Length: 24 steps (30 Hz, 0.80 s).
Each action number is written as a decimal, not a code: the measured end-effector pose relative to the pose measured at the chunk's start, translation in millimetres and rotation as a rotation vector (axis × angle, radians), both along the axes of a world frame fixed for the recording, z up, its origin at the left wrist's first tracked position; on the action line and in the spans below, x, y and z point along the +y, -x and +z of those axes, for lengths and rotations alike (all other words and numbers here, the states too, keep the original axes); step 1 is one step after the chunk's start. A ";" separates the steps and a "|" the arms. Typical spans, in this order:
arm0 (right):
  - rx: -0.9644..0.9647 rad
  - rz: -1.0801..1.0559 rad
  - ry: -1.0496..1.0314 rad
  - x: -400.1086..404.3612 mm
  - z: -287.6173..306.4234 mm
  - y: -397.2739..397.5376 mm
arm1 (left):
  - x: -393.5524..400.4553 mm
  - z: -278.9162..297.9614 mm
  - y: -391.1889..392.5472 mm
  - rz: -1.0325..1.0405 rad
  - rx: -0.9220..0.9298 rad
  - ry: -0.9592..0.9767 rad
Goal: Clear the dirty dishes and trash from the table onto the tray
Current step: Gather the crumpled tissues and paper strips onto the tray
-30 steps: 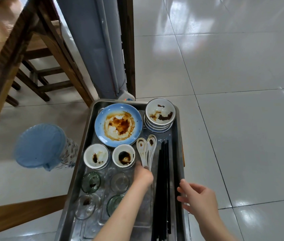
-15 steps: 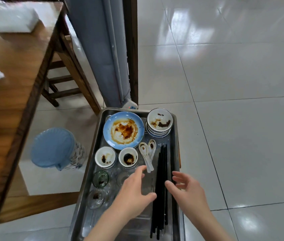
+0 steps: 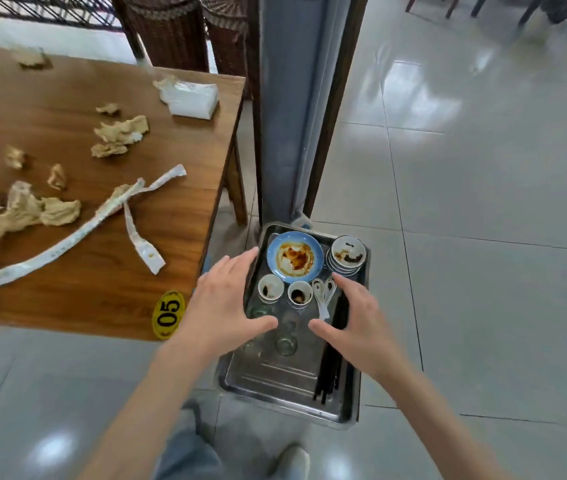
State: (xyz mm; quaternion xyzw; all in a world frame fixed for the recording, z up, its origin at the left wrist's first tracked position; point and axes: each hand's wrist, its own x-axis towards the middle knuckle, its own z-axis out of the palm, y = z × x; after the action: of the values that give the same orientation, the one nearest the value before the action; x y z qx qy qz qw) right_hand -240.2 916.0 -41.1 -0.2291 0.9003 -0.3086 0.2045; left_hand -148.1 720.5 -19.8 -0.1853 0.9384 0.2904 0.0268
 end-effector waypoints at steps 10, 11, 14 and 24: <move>0.125 0.090 0.006 -117.1 85.2 -74.5 | -118.2 82.4 -100.5 0.031 0.019 0.018; 0.132 0.090 0.007 -131.6 90.3 -83.2 | -132.7 86.2 -110.5 0.025 0.012 0.019; 0.135 0.085 -0.003 -173.9 103.1 -106.6 | -176.2 96.6 -137.9 0.034 -0.033 0.039; 0.159 0.184 -0.069 -277.9 110.5 -133.9 | -272.6 116.2 -168.5 0.125 -0.048 0.106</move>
State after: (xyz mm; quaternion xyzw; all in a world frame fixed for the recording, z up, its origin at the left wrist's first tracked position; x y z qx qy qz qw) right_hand -106.3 638.0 69.4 -0.3273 0.8990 -0.2380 0.1676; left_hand 20.4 447.9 96.4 -0.2514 0.9382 0.2371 0.0211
